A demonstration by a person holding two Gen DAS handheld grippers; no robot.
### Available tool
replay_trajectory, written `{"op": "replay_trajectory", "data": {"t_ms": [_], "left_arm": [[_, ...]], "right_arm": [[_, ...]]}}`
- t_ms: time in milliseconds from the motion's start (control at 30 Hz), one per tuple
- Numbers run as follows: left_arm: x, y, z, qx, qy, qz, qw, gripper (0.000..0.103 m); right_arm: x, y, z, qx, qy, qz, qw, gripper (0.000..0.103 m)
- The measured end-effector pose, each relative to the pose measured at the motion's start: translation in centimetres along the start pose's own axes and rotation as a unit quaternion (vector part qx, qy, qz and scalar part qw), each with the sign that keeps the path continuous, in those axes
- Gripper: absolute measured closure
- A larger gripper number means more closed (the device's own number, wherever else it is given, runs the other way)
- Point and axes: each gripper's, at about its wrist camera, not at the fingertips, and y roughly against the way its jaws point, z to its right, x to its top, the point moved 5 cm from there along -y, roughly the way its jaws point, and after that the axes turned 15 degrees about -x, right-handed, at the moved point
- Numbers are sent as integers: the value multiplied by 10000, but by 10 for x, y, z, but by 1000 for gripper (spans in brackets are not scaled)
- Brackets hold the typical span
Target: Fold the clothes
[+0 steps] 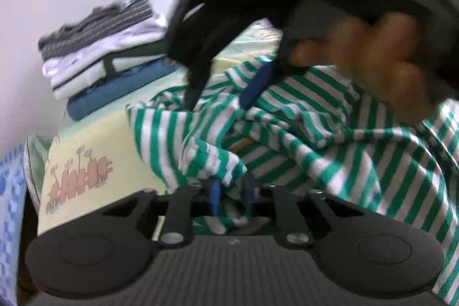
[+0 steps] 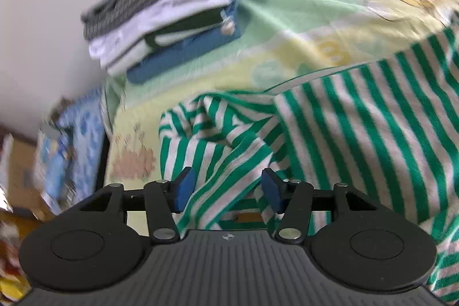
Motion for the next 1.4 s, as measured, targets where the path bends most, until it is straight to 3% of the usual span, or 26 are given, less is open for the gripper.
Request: {"op": "replay_trajectory", "data": {"t_ms": [200,333,467,633,733,767,800,833,867,1067,1200,1300,1367,1400], "left_arm": [[1,5,54,295,-1190,74,9924,96],[1,5,75,259,-1500,71,9883,94],[-6,17,64,424,-1187,91,9920,68],[-22,19,48,560,-808,-176,9950,65],[-26,11,45,671,-794,-346,9940,63],[-27,10,45,676,-771,-361,9941,61],[-27,11,45,682,-770,-354,9941,59],[-26,11,46,704,-806,-332,9937,54],[-26,12,47,728,-848,-307,9933,50],[-9,4,52,754,-1074,-168,9912,46],[1,-13,56,741,-1202,-182,9898,46],[4,-25,57,735,-1246,-264,9891,46],[4,-29,56,749,-1275,-328,9885,46],[4,-29,56,733,-1295,-335,9883,46]], "right_arm": [[-3,0,-4,-413,144,38,9990,46],[-2,1,15,-495,77,84,9987,43],[0,10,29,-56,-140,45,9999,43],[-16,28,-11,562,1142,132,9918,46],[-35,24,-38,349,2120,158,9765,49],[-41,21,-45,186,2427,193,9697,52],[-46,18,-48,8,2667,244,9635,65],[-48,18,-45,-103,2733,327,9613,92],[-48,20,-40,-168,2719,423,9613,96],[-47,52,13,-297,1891,979,9766,96],[-64,55,45,-389,1406,709,9868,95],[-73,47,59,-482,1225,404,9905,86],[-67,53,65,-439,1034,633,9917,76],[-62,58,66,-394,925,791,9918,62]]}}
